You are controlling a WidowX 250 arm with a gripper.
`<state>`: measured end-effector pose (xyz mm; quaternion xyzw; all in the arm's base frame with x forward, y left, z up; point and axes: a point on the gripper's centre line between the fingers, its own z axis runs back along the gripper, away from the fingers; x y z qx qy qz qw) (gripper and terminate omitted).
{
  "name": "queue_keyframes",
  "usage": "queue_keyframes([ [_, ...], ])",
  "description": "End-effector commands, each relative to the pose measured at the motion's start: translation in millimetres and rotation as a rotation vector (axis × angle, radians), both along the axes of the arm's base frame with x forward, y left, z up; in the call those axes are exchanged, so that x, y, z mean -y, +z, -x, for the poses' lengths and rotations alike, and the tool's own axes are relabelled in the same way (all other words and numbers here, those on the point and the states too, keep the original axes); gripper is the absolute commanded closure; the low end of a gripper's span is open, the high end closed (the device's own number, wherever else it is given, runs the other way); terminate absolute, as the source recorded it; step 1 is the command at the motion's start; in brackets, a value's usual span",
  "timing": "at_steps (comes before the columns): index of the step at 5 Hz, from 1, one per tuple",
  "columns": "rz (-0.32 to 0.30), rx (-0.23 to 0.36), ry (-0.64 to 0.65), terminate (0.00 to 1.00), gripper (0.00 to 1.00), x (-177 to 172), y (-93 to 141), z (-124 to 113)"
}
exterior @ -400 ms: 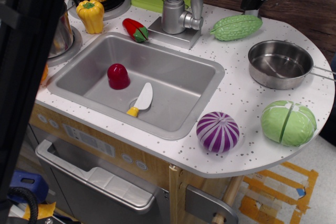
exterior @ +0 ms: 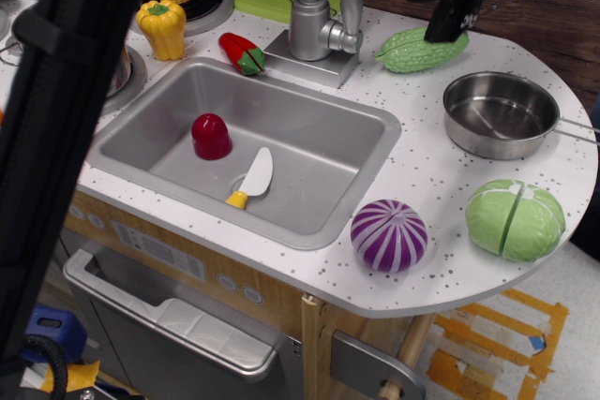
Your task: Put green squash in pot or pan
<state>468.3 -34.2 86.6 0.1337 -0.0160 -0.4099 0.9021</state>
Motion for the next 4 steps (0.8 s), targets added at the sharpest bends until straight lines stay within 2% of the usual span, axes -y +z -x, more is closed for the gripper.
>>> queue_keyframes([
  [1,0.016,0.108,-0.032,0.00,0.00,-12.8,20.0,-28.1],
  [4,0.045,0.154,-0.074,0.00,0.00,-24.5,-6.6,-52.3],
])
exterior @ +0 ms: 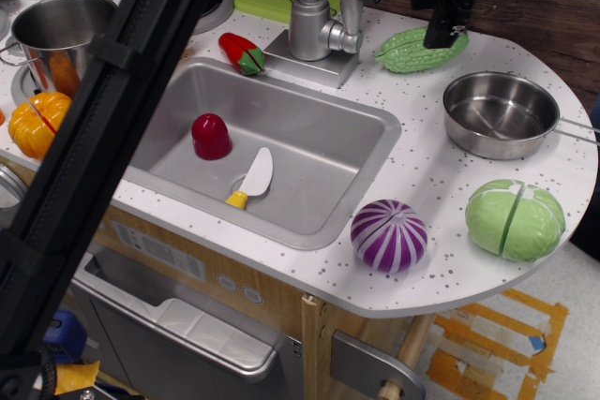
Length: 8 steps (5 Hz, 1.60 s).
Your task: Put green squash in pot or pan
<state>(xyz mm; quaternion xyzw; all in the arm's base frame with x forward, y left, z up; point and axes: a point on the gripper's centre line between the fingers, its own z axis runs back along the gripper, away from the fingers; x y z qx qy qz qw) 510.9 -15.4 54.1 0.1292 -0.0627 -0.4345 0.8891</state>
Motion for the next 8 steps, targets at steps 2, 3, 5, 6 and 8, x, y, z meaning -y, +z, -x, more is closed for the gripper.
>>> queue_keyframes([
  [2,0.042,0.092,-0.014,0.00,0.00,-14.2,7.1,-22.2],
  [3,0.076,0.106,0.004,0.00,0.00,-14.9,-0.3,-21.9],
  [5,0.143,0.074,0.048,0.00,1.00,-15.9,-2.0,-20.0],
  [6,0.076,0.081,0.053,0.00,1.00,-8.7,15.1,-19.7],
  [8,0.075,0.050,0.146,0.00,1.00,20.2,55.7,2.7],
])
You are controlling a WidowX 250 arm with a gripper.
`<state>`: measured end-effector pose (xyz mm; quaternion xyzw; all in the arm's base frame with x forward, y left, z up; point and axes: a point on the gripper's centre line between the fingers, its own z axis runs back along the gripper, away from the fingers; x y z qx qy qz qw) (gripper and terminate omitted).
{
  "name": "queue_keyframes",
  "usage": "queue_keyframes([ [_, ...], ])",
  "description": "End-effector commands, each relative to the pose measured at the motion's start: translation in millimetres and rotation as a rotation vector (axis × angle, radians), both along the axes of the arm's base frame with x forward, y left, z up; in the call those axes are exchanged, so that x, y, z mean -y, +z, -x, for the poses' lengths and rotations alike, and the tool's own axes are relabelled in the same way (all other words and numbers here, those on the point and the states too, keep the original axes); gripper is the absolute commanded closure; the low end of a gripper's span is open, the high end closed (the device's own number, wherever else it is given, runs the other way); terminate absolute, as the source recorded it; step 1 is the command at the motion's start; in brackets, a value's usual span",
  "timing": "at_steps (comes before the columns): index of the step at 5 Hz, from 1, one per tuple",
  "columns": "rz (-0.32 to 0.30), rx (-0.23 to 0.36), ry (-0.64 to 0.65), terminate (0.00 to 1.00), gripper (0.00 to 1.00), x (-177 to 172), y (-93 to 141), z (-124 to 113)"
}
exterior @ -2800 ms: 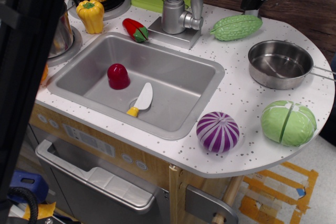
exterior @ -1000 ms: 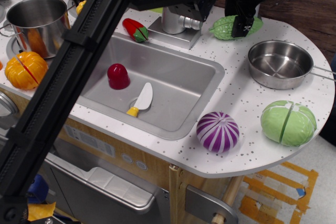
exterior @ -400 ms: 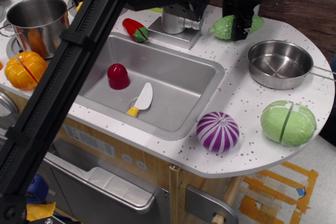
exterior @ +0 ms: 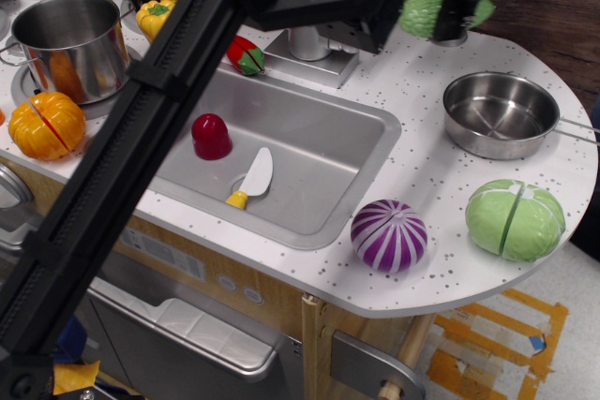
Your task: Put green squash in pot or pan
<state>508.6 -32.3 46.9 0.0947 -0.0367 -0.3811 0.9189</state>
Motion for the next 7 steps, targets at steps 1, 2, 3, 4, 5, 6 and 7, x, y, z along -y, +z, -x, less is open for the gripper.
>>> queue_keyframes([
  [1,0.026,0.120,0.113,0.00,1.00,20.4,65.1,20.8],
  [2,0.017,0.121,0.177,0.00,1.00,29.4,68.7,39.3],
  [3,-0.016,0.120,0.206,0.00,1.00,39.5,77.2,48.7],
  [4,0.007,0.140,0.215,0.00,0.00,48.1,70.3,54.3],
  [5,0.029,0.163,0.199,0.00,0.00,51.1,65.9,53.8],
  [6,0.029,0.163,0.199,0.00,0.00,51.1,65.9,53.8],
  [7,0.029,0.163,0.199,1.00,0.00,51.1,65.9,53.8],
])
